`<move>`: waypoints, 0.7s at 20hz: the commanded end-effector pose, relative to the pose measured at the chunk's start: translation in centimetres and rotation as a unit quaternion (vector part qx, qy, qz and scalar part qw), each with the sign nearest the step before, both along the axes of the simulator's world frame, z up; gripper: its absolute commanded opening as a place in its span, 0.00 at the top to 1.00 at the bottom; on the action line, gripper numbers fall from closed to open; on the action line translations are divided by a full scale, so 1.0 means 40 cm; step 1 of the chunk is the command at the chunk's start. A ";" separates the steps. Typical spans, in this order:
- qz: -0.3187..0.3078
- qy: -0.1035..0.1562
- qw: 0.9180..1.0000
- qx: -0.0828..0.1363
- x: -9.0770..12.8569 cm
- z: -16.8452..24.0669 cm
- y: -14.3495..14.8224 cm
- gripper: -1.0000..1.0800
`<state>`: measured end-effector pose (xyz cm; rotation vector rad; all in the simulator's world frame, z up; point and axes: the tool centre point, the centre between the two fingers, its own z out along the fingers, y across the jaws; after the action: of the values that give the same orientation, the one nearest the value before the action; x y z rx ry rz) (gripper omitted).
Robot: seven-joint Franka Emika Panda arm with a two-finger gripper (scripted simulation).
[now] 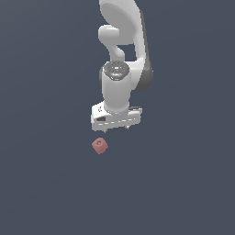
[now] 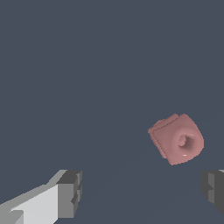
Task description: Pick up the object and move it to a goal position.
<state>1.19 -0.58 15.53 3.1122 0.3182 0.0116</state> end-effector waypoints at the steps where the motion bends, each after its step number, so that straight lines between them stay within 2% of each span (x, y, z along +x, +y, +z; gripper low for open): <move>1: 0.022 0.001 1.000 0.000 0.006 -0.014 -0.018 0.04; 7: 0.086 0.003 0.996 0.000 0.023 -0.052 -0.069 0.04; 14: 0.162 0.005 0.987 0.001 0.038 -0.100 -0.130 0.04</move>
<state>2.60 -5.25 11.96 3.0368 0.7668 0.0000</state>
